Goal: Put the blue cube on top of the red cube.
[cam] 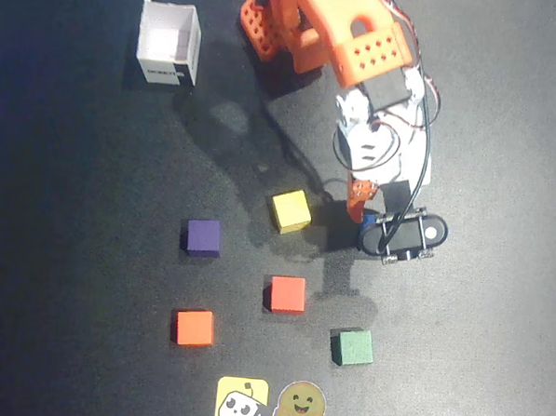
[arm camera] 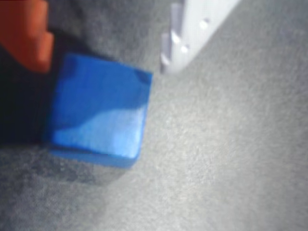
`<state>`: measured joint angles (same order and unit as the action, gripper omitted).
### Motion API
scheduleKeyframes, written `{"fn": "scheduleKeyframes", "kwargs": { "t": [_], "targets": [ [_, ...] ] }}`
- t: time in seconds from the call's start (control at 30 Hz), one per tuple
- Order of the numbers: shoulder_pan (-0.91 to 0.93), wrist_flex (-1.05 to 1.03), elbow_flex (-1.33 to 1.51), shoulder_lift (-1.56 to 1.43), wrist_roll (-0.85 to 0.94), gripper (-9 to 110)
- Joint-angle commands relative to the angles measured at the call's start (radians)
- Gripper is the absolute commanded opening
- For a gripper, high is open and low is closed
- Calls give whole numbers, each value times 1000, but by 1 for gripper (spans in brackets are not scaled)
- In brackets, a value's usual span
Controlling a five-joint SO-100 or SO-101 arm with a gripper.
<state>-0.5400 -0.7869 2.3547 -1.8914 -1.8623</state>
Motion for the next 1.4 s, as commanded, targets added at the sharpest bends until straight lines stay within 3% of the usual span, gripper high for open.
{"fn": "scheduleKeyframes", "kwargs": {
  "t": [0.0, 0.97, 1.17, 1.37],
  "targets": [
    [-6, 23, -66, 8, 35, 17],
    [6, 204, -54, 152, 25, 17],
    [9, 232, -52, 173, 26, 2],
    [25, 219, -51, 160, 28, 3]
  ]
}}
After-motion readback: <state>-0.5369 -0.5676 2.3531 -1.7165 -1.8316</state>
